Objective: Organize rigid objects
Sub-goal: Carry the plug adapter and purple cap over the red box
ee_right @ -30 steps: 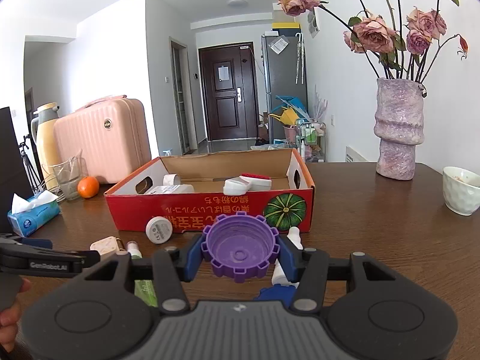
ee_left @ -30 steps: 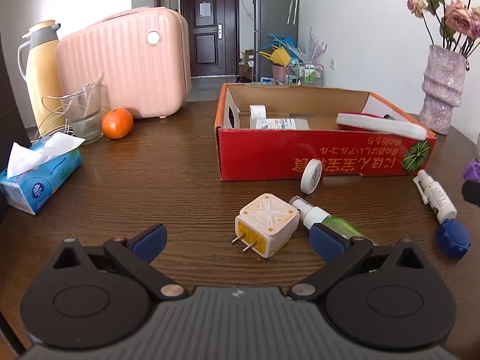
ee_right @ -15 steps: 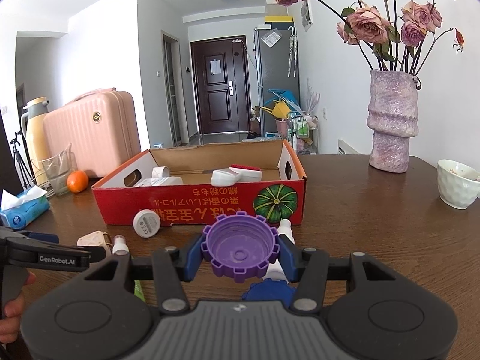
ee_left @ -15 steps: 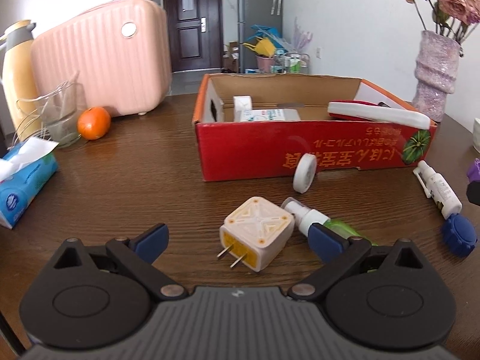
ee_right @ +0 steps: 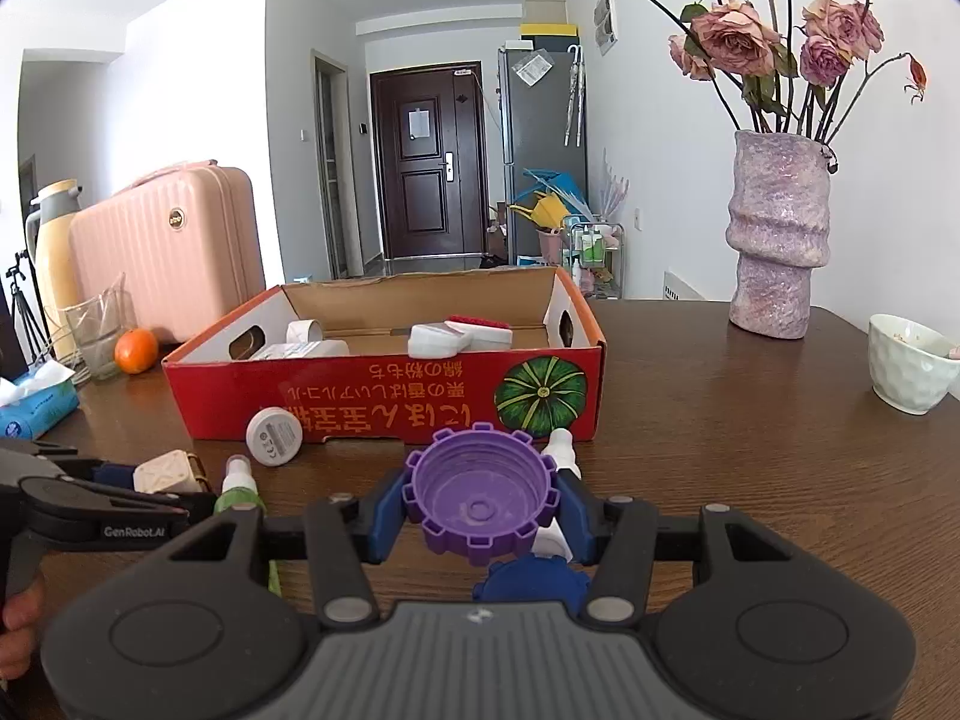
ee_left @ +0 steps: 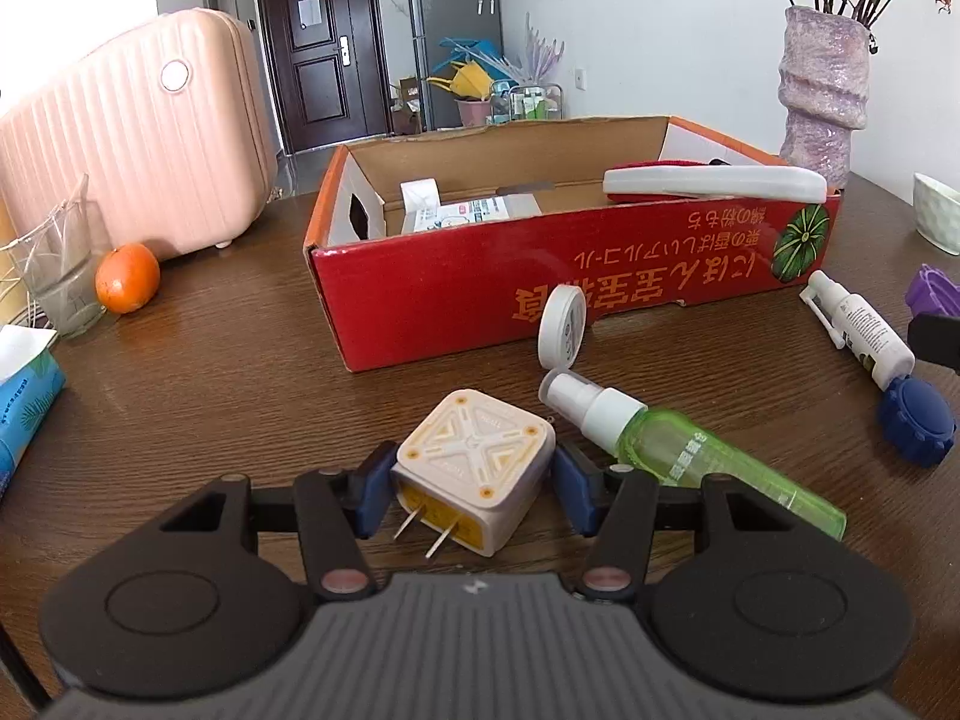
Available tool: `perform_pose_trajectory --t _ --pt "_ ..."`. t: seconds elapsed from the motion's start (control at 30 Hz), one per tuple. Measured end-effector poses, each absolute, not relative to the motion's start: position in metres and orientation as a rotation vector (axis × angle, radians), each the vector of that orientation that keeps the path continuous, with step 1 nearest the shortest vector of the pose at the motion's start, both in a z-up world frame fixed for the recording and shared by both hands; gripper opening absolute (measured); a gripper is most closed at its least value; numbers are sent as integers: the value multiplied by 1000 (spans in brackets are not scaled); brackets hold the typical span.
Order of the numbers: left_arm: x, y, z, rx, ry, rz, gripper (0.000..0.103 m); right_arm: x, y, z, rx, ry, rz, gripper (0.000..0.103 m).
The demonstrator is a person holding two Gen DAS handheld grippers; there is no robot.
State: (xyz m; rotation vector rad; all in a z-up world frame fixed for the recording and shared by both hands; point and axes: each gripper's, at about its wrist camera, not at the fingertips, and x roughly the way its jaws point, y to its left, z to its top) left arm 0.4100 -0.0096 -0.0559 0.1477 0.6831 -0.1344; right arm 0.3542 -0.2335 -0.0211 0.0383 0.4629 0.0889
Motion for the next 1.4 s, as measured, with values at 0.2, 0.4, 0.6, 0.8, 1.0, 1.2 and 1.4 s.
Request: perform_pose_trajectory --t 0.2,0.4,0.6,0.8,1.0,1.2,1.4 --pt "406 -8 -51 143 658 -103 56 352 -232 -20 30 456 89 52" --pt "399 -7 -46 142 628 -68 56 350 -232 -19 25 448 93 52" --pt "388 -5 -36 104 590 -43 56 349 -232 -19 27 445 102 52" --pt "371 -11 -27 89 554 -23 56 346 -231 -16 29 433 114 52" --pt "354 -21 -18 66 518 -17 56 340 -230 -13 32 415 132 52" --pt "341 -33 -9 47 493 -20 56 334 -228 -9 38 397 146 52" --pt "332 -43 -2 34 475 -18 56 330 -226 -2 37 377 154 52"
